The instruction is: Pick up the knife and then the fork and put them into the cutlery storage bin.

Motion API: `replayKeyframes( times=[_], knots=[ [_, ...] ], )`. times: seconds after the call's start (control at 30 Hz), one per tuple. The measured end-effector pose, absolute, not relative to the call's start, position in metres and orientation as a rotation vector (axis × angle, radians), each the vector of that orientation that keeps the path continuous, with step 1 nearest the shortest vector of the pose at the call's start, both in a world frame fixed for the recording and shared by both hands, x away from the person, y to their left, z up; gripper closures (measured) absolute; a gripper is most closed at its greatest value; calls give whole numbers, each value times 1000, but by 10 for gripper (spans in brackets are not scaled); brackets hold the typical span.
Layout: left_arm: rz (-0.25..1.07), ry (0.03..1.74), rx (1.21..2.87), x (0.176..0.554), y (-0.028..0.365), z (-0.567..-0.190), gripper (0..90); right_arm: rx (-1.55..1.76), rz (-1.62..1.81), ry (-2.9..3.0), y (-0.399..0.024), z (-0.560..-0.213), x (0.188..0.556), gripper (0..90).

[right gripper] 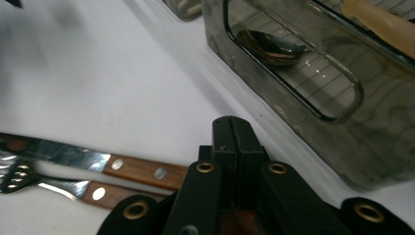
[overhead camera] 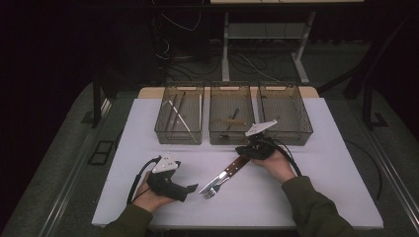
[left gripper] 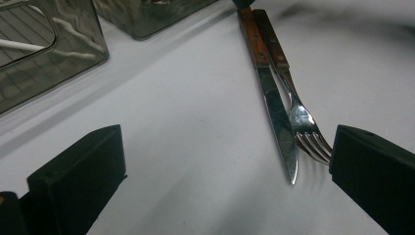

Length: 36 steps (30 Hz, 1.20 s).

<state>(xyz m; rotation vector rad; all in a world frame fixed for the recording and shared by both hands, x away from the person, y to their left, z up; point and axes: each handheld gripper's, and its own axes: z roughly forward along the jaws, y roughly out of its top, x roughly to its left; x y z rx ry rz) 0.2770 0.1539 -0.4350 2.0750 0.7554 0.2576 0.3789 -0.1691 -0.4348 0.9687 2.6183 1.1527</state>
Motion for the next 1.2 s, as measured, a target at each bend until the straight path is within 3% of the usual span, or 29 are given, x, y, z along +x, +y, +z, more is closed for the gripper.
replayKeyframes(
  times=[0.43, 1.2],
  knots=[
    [264, 769, 2072, 277, 156, -434, 0, 947, 959, 2675, -169, -441, 381, 900],
    [273, 776, 2059, 277, 159, -433, 0, 869, 913, 2761, -183, -438, 349, 900]
  ],
)
